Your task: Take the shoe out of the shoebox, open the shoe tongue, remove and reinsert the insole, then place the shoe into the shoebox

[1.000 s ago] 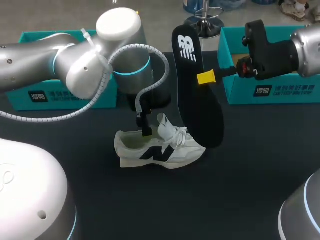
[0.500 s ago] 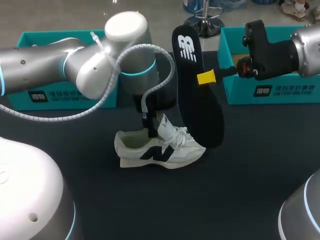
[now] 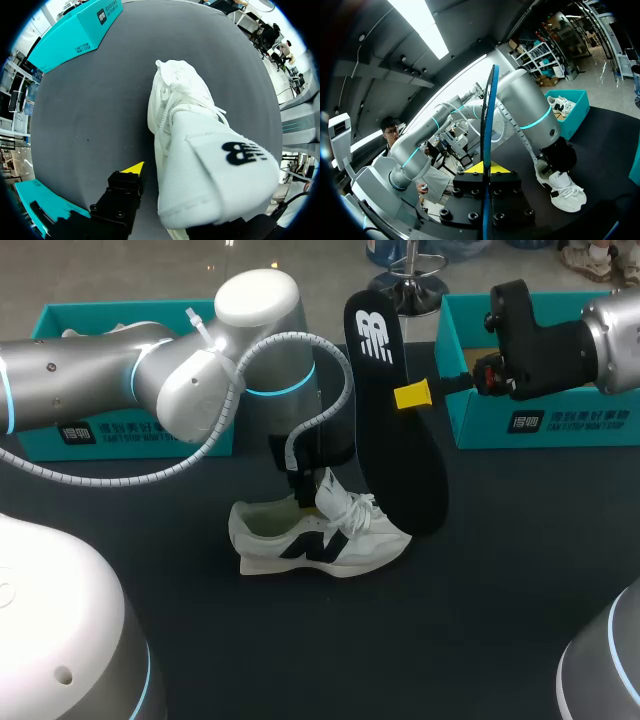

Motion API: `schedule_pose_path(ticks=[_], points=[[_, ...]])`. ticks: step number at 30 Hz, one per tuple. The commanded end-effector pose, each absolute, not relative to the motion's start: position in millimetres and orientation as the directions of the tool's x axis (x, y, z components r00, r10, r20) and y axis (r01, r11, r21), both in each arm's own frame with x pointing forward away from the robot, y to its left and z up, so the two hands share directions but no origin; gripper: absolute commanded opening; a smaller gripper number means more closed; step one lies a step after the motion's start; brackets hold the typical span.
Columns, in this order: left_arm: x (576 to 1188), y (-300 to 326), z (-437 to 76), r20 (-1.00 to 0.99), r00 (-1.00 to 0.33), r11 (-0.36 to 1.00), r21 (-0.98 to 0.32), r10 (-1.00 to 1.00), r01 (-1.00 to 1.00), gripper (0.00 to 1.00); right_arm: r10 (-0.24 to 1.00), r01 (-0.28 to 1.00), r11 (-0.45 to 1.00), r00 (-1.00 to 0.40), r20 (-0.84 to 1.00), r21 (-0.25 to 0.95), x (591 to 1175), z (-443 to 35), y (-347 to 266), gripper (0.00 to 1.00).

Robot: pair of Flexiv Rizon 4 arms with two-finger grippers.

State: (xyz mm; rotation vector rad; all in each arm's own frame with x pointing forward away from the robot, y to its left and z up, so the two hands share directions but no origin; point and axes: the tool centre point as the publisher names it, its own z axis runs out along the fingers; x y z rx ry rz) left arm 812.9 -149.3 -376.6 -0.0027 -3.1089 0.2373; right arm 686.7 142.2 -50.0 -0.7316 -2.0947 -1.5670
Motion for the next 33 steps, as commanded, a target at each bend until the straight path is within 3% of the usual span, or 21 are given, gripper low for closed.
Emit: schedule_pose_path(ticks=[1,19,27,28,29,30,31,32,33], points=[[806,-142,-379,-0.001,-1.0,0.99,-0.136,-0.029,-0.029,0.0,0.161,0.636,0.227,-0.772,0.615,0.738,687,-51,143,0.0],[808,-132,-371,-0.02,-0.999,0.99,-0.135,-0.029,-0.026,0.0,0.161,0.636,0.227,-0.772,0.615,0.738,687,-51,143,0.0],[819,-130,-344,0.129,-0.923,0.91,-0.261,0.363,0.322,0.0,0.161,0.636,0.227,-0.772,0.615,0.738,687,-51,143,0.0],[821,-132,-341,0.18,-0.851,0.861,-0.245,0.493,0.447,0.0,0.161,0.636,0.227,-0.772,0.615,0.738,687,-51,143,0.0],[822,-131,-337,0.162,-0.846,0.84,-0.31,0.508,0.445,0.0,0.161,0.636,0.227,-0.772,0.615,0.738,687,-51,143,0.0],[825,-131,-334,0.191,-0.804,0.818,-0.266,0.563,0.51,0.0,0.161,0.636,0.227,-0.772,0.615,0.738,687,-51,143,0.0],[825,-134,-332,0.204,-0.701,0.725,-0.304,0.684,0.619,0.0,0.161,0.636,0.227,-0.772,0.615,0.738,687,-51,143,0.0],[828,-132,-330,0.213,-0.693,0.719,-0.324,0.689,0.615,0.0,0.161,0.636,0.227,-0.772,0.615,0.738,687,-51,143,0.0],[829,-136,-330,0.231,-0.611,0.653,-0.265,0.757,0.709,0.0,0.161,0.636,0.227,-0.772,0.615,0.738,687,-51,143,0.0]])
